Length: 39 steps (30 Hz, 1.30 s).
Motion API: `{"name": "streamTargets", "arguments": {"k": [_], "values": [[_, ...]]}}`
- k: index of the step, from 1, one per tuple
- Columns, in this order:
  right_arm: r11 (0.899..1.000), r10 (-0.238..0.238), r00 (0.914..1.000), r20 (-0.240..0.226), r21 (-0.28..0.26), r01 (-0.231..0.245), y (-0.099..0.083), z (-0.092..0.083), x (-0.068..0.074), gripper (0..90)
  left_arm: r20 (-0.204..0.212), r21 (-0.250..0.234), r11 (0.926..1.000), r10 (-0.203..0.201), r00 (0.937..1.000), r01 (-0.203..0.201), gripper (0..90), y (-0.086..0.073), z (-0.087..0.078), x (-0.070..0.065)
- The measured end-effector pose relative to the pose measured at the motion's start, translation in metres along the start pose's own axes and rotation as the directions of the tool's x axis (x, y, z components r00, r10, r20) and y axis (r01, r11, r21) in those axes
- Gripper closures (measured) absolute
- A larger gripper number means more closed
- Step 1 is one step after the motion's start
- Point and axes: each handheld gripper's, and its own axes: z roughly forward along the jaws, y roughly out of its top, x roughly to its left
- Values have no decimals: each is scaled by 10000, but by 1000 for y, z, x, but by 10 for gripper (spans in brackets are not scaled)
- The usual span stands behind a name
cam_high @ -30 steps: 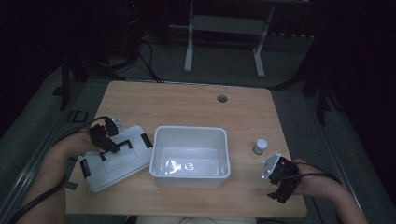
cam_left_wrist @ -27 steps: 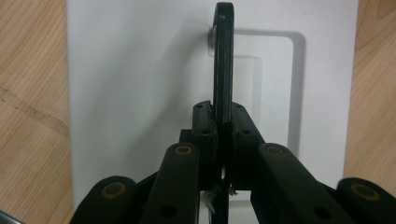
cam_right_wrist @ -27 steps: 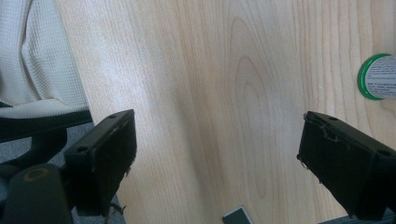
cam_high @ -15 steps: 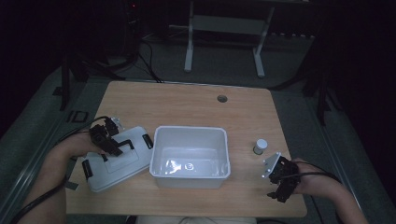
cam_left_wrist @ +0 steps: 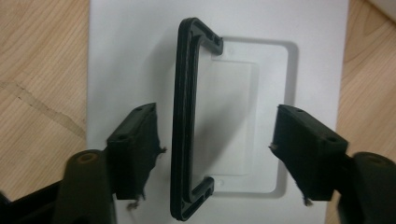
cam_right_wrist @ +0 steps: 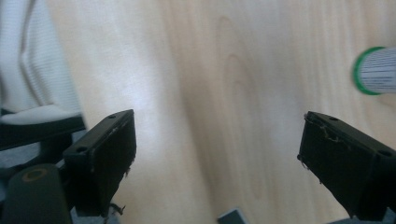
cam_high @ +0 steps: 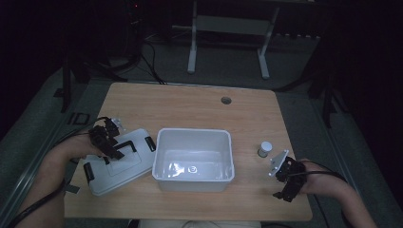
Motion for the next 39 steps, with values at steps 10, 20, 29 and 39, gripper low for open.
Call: {"name": "streamTargets", "arguments": {"k": [10, 20, 29, 39], "values": [[10000, -7, 9990, 454, -78, 10, 5, -8, -20, 111, 17, -128, 9999, 22, 10000, -22, 298, 0, -3, -2], [9991, 294, 9978, 590, -306, -277, 14, -13, -52, 131, 67, -75, 9999, -110, 9999, 110, 278, -5, -6, -2], [9979, 385, 9957, 844, -557, -339, 21, -14, -79, 137, 116, -126, 9999, -78, 9999, 80, 278, -3, -5, -3], [9968, 626, 9962, 604, -531, -594, 23, 0, -105, 159, 161, -41, 9999, -130, 9998, 130, 278, -5, -2, -2]]}}
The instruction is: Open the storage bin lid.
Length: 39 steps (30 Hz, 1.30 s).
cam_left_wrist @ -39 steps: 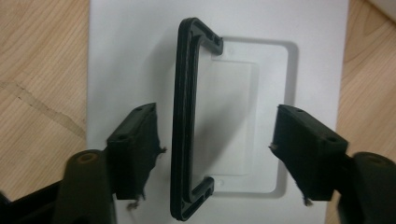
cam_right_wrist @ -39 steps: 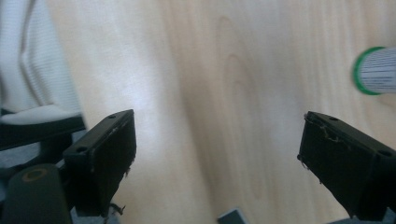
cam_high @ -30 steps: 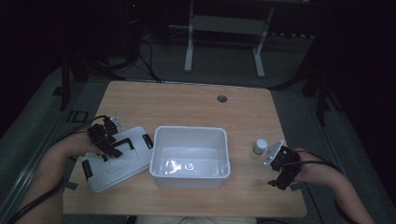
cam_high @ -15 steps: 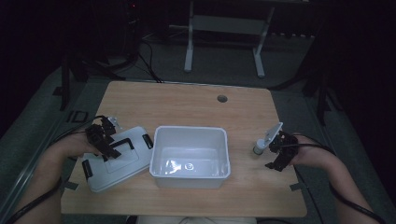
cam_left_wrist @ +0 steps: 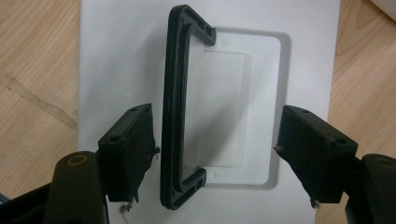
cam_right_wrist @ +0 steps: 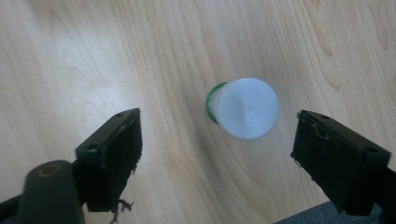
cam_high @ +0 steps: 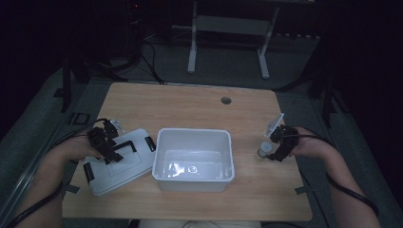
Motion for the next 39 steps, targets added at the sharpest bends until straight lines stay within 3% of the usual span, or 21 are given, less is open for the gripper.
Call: {"name": "streamTargets", "arguments": {"k": [6, 10, 14, 17, 20, 21, 27, 34, 39], "values": [[9999, 86, 9998, -180, 125, -84, 4, 11, -8, 170, 1, -13, 10000, -8, 10000, 8, 278, -1, 1, 0], [9991, 44, 10000, -54, 410, -42, 6, 22, -14, 197, 39, -5, 10000, -63, 10000, 63, 277, -1, 1, 0], [9993, -41, 10000, -82, 372, 44, 6, 25, -16, 217, 94, -11, 10000, -71, 9999, 71, 277, -1, 2, 0], [9983, -233, 9997, 97, 538, 227, 6, 31, -18, 298, 89, -31, 10000, -79, 9999, 79, 277, -1, 3, 0], [9975, -449, 9989, 141, 553, 441, 6, 34, -17, 313, 97, -21, 10000, -64, 9999, 65, 277, -1, 4, 0], [9972, -586, 9980, 255, 487, 573, 7, 35, -16, 369, 121, -19, 10000, -59, 9999, 59, 277, -1, 4, 0], [9931, -1009, 9947, 214, 622, 994, 9, 39, -15, 491, 99, -70, 9999, -75, 9999, 76, 277, -2, 3, 0], [9946, -744, 9971, -156, 721, 753, 10, 38, -16, 497, 152, -57, 9999, -110, 9998, 111, 277, -4, 3, 0], [9951, -576, 9981, -212, 797, 591, 14, 27, -13, 496, 107, -82, 9999, -103, 9999, 104, 277, -4, 1, -1]]}}
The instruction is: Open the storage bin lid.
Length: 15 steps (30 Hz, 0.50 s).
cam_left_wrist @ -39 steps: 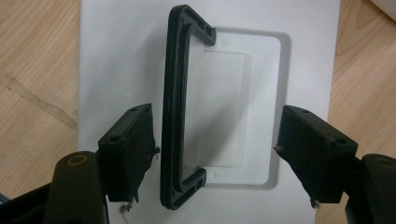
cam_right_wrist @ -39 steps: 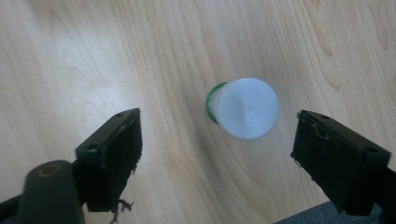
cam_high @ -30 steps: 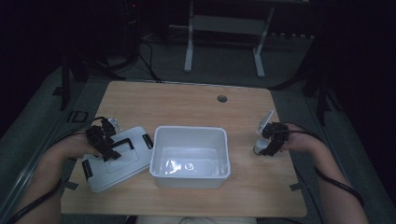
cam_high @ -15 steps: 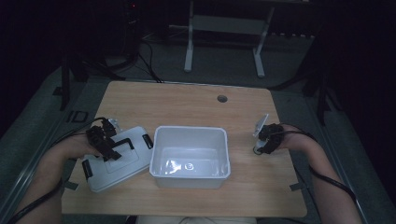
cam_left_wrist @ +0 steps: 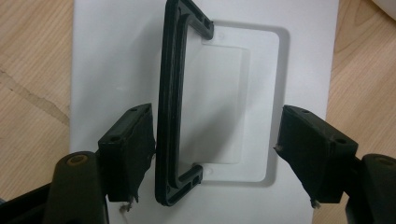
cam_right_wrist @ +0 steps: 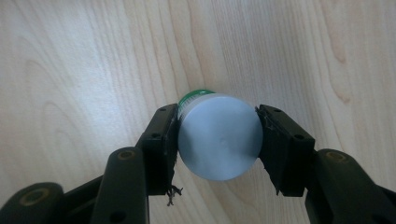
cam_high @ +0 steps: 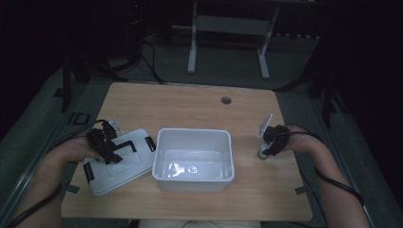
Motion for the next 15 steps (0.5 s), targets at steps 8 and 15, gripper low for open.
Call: {"name": "streamTargets", "arguments": {"k": [8, 15], "values": [[9997, -25, 9994, -351, -255, 16, 7, -27, 10, 498, -25, -25, 10000, 89, 10000, -89, 277, 2, -1, -2], [9988, -72, 9992, -382, -482, 54, 14, -54, 18, 498, -25, 5, 10000, 91, 10000, -91, 277, 3, -5, -3]]}}
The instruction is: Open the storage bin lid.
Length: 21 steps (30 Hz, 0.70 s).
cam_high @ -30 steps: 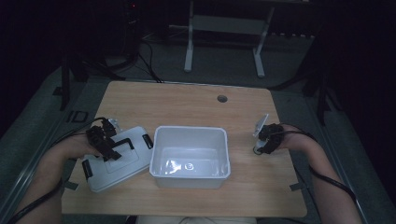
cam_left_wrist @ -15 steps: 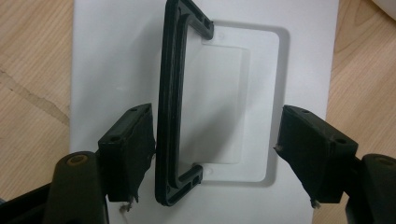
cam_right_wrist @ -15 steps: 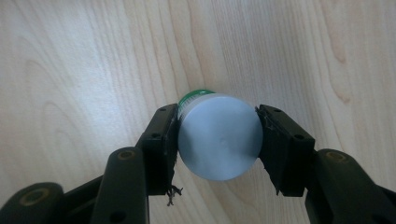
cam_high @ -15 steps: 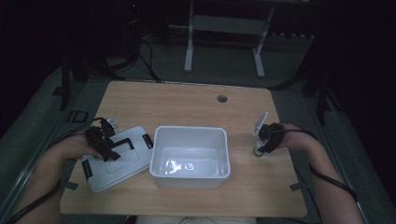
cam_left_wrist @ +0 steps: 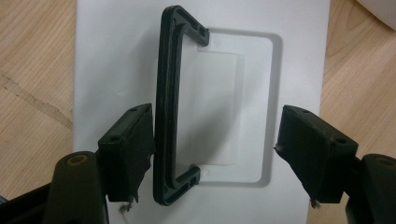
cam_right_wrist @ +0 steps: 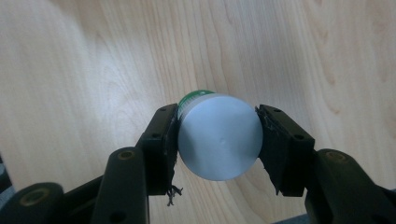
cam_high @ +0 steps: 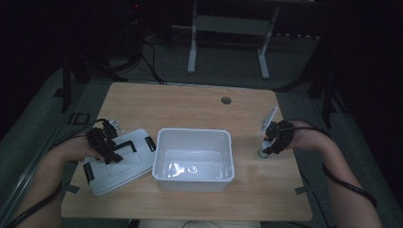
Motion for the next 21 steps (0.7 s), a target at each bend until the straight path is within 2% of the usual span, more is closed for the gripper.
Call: {"name": "streamTargets", "arguments": {"k": [12, 18, 21], "values": [[9998, -165, 9998, -125, 114, 166, 23, -41, 17, 499, -34, 4, 10000, 54, 10000, -54, 277, 1, -4, -3], [9986, -504, 9987, -65, -161, 503, 38, -59, 26, 498, -7, -17, 10000, 24, 10000, -24, 276, 1, -3, -3], [9982, -568, 9984, -21, -217, 567, 41, -62, 27, 498, 9, -18, 10000, 47, 10000, -46, 270, 0, -4, -3]]}}
